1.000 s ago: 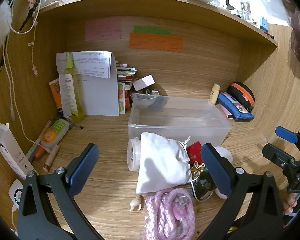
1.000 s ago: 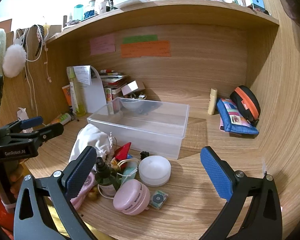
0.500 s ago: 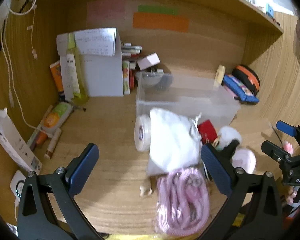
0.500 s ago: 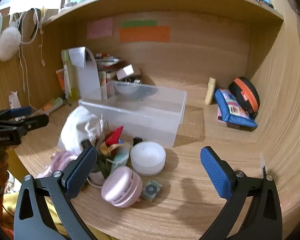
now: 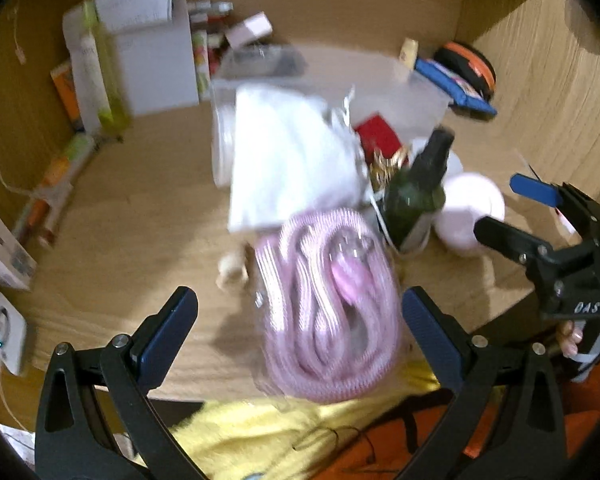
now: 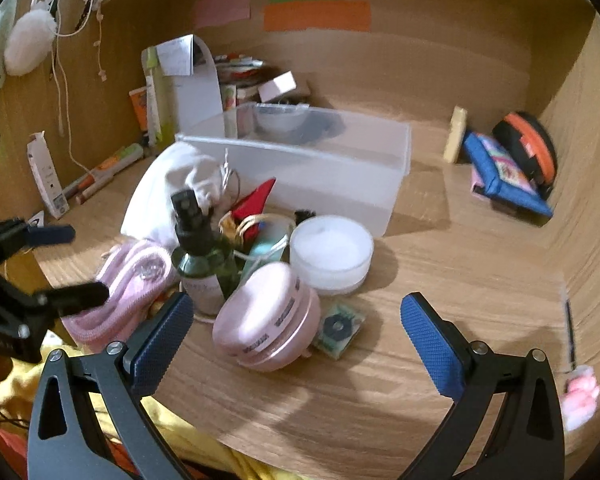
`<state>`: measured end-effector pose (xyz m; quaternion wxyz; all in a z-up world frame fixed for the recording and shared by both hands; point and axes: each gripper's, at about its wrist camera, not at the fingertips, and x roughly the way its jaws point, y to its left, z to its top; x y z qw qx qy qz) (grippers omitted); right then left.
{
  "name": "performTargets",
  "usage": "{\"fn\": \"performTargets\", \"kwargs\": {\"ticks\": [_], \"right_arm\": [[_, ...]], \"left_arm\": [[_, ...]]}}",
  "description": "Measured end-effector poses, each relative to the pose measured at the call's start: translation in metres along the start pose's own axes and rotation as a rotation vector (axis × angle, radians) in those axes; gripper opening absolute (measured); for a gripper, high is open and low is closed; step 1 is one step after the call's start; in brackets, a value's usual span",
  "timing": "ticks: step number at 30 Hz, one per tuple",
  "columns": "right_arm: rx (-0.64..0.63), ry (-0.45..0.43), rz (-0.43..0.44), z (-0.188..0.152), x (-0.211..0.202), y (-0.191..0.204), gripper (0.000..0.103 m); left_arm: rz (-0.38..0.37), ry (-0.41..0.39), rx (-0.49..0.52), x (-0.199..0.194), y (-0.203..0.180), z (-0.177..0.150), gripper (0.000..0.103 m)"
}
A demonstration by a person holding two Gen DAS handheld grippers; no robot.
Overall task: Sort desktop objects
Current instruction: 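Reach the left tool to the bagged pink rope while the right tool reaches the pink jar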
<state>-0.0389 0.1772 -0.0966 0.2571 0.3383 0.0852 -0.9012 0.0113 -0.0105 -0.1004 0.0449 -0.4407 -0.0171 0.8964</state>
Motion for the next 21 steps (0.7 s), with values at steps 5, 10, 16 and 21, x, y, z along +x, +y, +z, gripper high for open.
{"fn": "performTargets", "kwargs": {"ticks": [5, 10, 16, 21], "right_arm": [[0.015, 0.028, 0.025, -0.005, 0.005, -0.006, 0.103], [0.006, 0.014, 0.058, -0.008, 0.000, -0.004, 0.102], [-0.052, 0.018, 0.087, -0.006, 0.005, 0.008, 0.092], [-0.118, 0.038, 0.077, -0.006, 0.017, 0.019, 0.083]], "left_arm": [[-0.083, 0.068, -0.054, 0.005, 0.009, -0.007, 0.103], [-0.072, 0.089, -0.027, 0.012, 0.000, -0.012, 0.103], [-0.050, 0.077, 0.002, 0.020, -0.009, -0.006, 0.103], [-0.001, 0.041, 0.037, 0.028, -0.014, 0.001, 0.103]]}}
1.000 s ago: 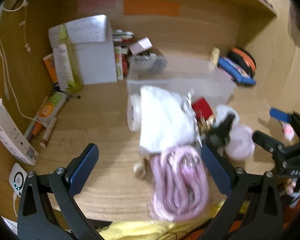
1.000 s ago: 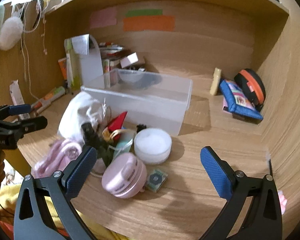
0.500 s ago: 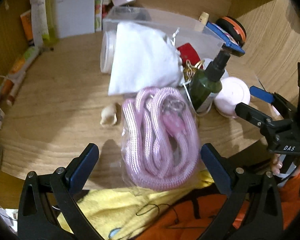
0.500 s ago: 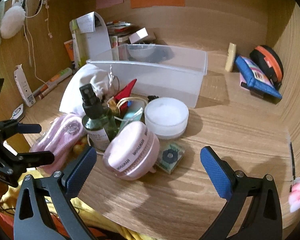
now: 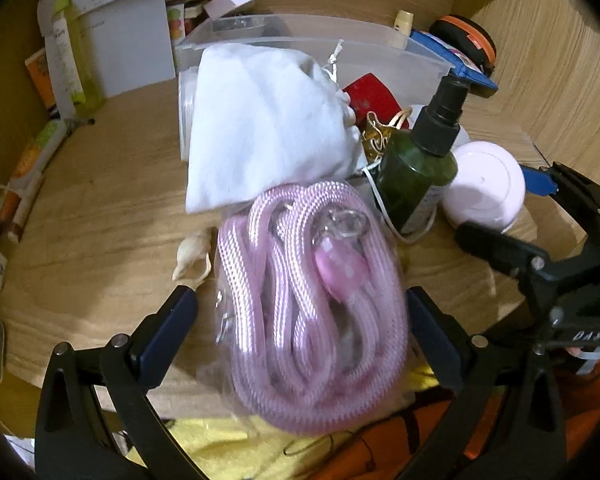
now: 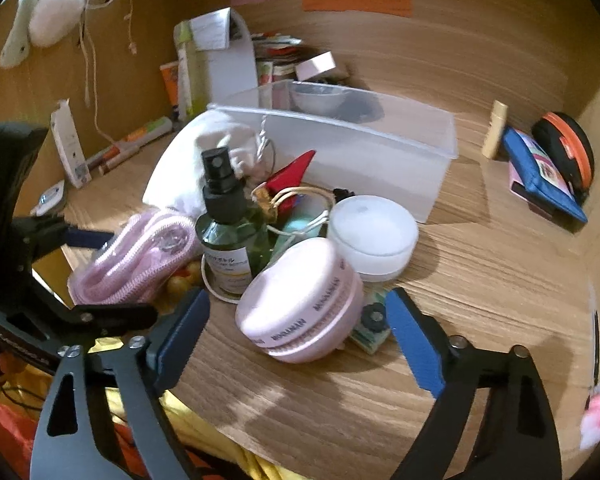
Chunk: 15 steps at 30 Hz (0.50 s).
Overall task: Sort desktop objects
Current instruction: 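Reach the left tool to the bagged pink rope while the right tool reaches the pink jar, then grasp and lift the bagged pink rope with the left tool while the right tool lifts the pink jar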
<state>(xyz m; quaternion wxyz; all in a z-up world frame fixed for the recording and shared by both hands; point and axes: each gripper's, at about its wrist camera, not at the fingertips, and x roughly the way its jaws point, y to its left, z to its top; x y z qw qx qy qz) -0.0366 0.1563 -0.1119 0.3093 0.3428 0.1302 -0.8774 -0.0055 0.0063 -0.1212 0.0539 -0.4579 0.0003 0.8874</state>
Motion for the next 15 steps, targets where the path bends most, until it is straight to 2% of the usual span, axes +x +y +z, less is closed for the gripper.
{"fn": "performTargets", "kwargs": {"ticks": [2, 5, 7, 9, 15], "right_arm": [[-0.029, 0.017, -0.006, -0.0014, 0.0055, 0.0039, 0.080], [-0.065, 0.014, -0.025, -0.0039, 0.0091, 0.0093, 0.071], [-0.083, 0.007, -0.037, -0.0041, 0.0101, 0.0108, 0.062], [-0.085, 0.007, -0.031, -0.0034, 0.0105, 0.0103, 0.062], [-0.076, 0.008, -0.008, -0.0022, 0.0092, 0.0085, 0.062]], "left_arm": [[0.013, -0.018, 0.006, 0.0016, 0.0004, -0.0001, 0.103], [0.021, -0.048, 0.015, 0.0028, 0.0010, 0.0002, 0.101], [0.030, -0.073, 0.027, 0.0014, 0.0007, -0.0003, 0.086], [0.019, -0.093, 0.039, -0.0018, -0.0002, -0.0001, 0.071], [-0.009, -0.122, 0.025, -0.0049, 0.0090, -0.0034, 0.063]]}}
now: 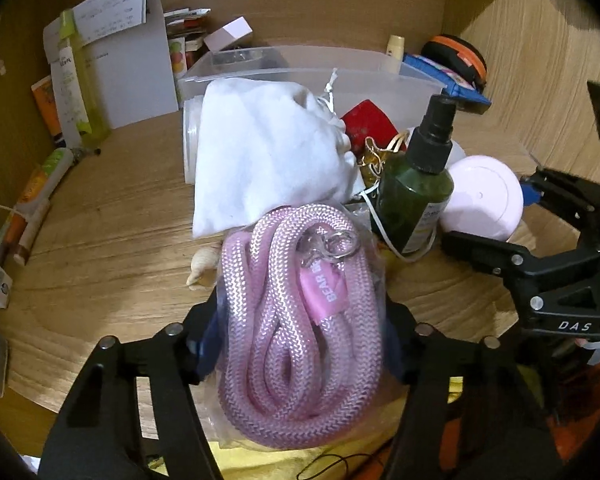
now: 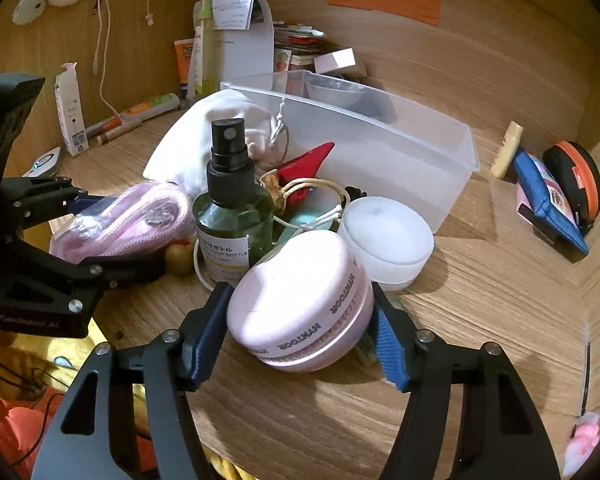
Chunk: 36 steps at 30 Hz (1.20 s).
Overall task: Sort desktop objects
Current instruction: 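Grasp and lift the bagged pink rope with the left tool while the right tool lifts the pink jar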
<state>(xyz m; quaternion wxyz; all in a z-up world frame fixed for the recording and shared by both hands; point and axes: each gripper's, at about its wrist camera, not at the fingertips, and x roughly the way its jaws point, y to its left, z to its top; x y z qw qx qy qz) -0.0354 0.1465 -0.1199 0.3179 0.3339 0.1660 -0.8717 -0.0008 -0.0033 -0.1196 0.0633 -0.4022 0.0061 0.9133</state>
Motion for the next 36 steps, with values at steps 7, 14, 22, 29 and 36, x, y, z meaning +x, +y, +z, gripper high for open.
{"fn": "performTargets", "kwargs": {"ticks": [7, 14, 22, 29, 36], "right_arm": [[0.051, -0.031, 0.032, 0.002, -0.011, -0.007, 0.062], [0.080, -0.067, 0.041, 0.008, -0.023, -0.016, 0.062], [0.101, -0.099, 0.030, 0.015, -0.034, -0.029, 0.062], [0.109, -0.150, -0.008, 0.030, -0.050, -0.043, 0.062], [0.095, -0.212, -0.045, 0.052, -0.066, -0.057, 0.062]], "left_arm": [[-0.036, -0.022, -0.019, -0.010, 0.004, -0.001, 0.060], [-0.074, -0.092, -0.021, -0.038, 0.000, 0.003, 0.060], [-0.083, -0.157, -0.051, -0.060, 0.008, 0.017, 0.060], [-0.041, -0.233, -0.104, -0.075, 0.036, 0.045, 0.060], [0.022, -0.317, -0.138, -0.085, 0.063, 0.083, 0.060]]}}
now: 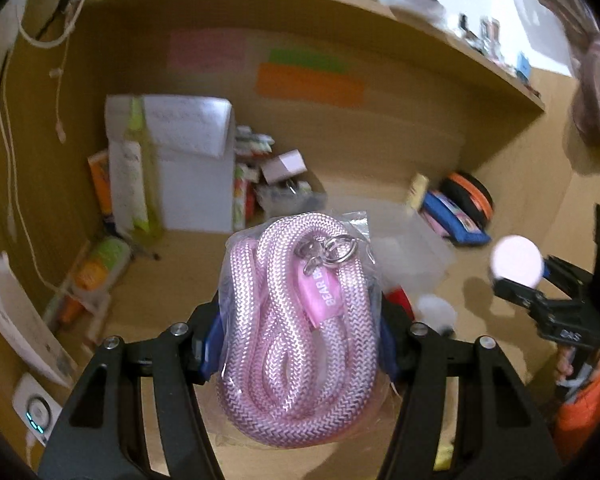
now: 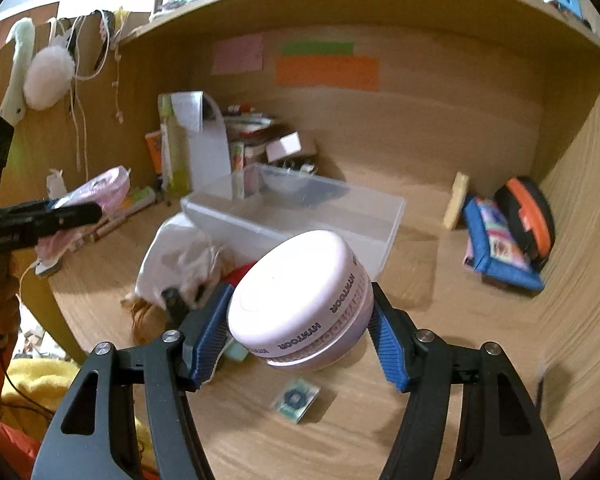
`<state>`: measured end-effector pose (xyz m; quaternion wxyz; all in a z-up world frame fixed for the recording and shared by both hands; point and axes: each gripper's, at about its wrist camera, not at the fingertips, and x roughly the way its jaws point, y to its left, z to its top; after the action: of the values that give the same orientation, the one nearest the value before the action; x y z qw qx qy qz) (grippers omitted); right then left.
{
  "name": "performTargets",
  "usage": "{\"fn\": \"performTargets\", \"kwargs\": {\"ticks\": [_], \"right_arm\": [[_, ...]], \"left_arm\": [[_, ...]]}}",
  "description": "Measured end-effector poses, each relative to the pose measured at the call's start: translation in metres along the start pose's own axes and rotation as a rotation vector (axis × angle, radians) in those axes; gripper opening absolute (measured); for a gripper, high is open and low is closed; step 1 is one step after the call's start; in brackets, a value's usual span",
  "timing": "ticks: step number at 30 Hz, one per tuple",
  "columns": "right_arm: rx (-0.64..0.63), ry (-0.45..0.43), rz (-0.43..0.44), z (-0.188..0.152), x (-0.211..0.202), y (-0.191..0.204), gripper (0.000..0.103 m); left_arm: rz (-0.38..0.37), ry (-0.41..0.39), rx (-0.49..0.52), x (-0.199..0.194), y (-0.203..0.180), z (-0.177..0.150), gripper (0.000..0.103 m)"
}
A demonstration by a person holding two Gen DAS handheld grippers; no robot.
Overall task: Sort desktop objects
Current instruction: 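Grasp and lift the bagged pink rope with the left tool while the right tool lifts the pink jar, then carry both items over the clear box and release them inside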
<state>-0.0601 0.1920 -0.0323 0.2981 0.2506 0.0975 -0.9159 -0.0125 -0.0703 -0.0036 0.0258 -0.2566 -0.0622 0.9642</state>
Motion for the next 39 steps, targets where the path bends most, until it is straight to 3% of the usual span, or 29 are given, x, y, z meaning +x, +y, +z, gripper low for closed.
{"fn": "performTargets", "kwargs": {"ticks": [5, 16, 20, 25, 33, 39], "right_arm": [[-0.007, -0.028, -0.010, 0.017, 0.005, -0.010, 0.062], [0.049, -0.048, -0.009, 0.059, 0.054, -0.039, 0.062], [0.046, -0.026, 0.000, 0.069, 0.078, -0.044, 0.062], [0.040, 0.041, 0.013, 0.075, 0.113, -0.048, 0.062], [-0.001, 0.147, -0.012, 0.076, 0.160, -0.050, 0.062], [0.007, 0.169, -0.022, 0.069, 0.171, -0.046, 0.062]], "left_arm": [[0.032, -0.033, -0.011, 0.015, 0.010, 0.028, 0.060], [-0.007, -0.023, 0.003, 0.075, 0.000, 0.070, 0.061], [-0.039, 0.022, 0.015, 0.107, -0.005, 0.078, 0.061], [-0.094, 0.140, 0.046, 0.149, -0.013, 0.077, 0.061], [-0.086, 0.298, 0.153, 0.200, -0.028, 0.065, 0.061], [-0.068, 0.340, 0.210, 0.212, -0.033, 0.059, 0.061]]}}
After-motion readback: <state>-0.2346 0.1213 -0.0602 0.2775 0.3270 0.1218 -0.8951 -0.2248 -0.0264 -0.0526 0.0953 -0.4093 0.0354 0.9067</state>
